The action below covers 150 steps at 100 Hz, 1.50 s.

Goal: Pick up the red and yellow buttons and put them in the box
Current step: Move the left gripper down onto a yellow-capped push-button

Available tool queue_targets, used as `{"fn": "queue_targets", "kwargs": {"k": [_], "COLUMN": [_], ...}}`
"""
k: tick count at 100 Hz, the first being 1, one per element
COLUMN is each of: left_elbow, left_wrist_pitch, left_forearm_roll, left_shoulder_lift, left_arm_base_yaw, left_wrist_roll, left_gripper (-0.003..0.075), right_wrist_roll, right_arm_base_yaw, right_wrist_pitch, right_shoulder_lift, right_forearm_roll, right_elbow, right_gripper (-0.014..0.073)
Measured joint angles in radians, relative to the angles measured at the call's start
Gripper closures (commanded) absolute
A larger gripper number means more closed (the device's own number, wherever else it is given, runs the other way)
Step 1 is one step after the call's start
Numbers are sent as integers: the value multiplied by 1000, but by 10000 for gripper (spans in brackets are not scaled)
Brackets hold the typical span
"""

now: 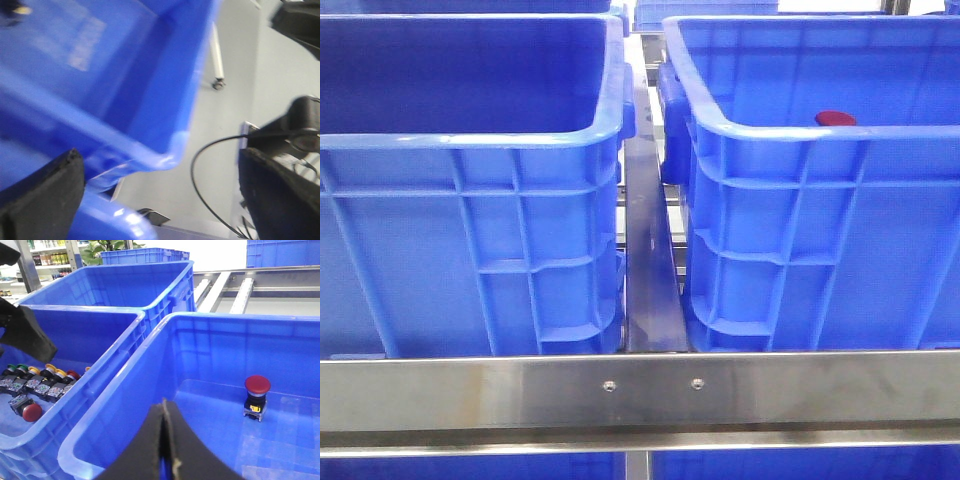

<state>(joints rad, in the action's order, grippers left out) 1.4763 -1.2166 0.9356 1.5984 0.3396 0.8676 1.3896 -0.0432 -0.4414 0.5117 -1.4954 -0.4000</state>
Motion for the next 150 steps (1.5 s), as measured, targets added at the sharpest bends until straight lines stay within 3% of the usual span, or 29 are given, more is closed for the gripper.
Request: {"fn": "queue_targets", "kwargs": {"k": [41, 82, 110, 124, 150], "left_elbow": [2, 2, 2, 2, 2], "left_wrist_pitch": [43, 207, 326, 371, 410], "left_forearm_roll": [-63, -251, -345, -386, -670], "left_shoulder_lift": [0, 0, 0, 0, 17], "left_arm_base_yaw": [-192, -241, -243, -230, -124], "left_wrist_roll": [0, -38, -188, -348, -641], "left_gripper": [136, 136, 136, 136, 136], "right_wrist_roll": [2, 2, 0, 0, 3], "right_arm_base_yaw": [0, 0, 0, 0, 0], "right_wrist_pitch": [-1, -1, -1, -1, -1], "right_shoulder_lift": [0, 0, 0, 0, 0], "right_forearm_roll": [0, 0, 0, 0, 0], "right_elbow": [0, 0, 0, 0, 0], "right_gripper": [655, 655, 655, 655, 655]}}
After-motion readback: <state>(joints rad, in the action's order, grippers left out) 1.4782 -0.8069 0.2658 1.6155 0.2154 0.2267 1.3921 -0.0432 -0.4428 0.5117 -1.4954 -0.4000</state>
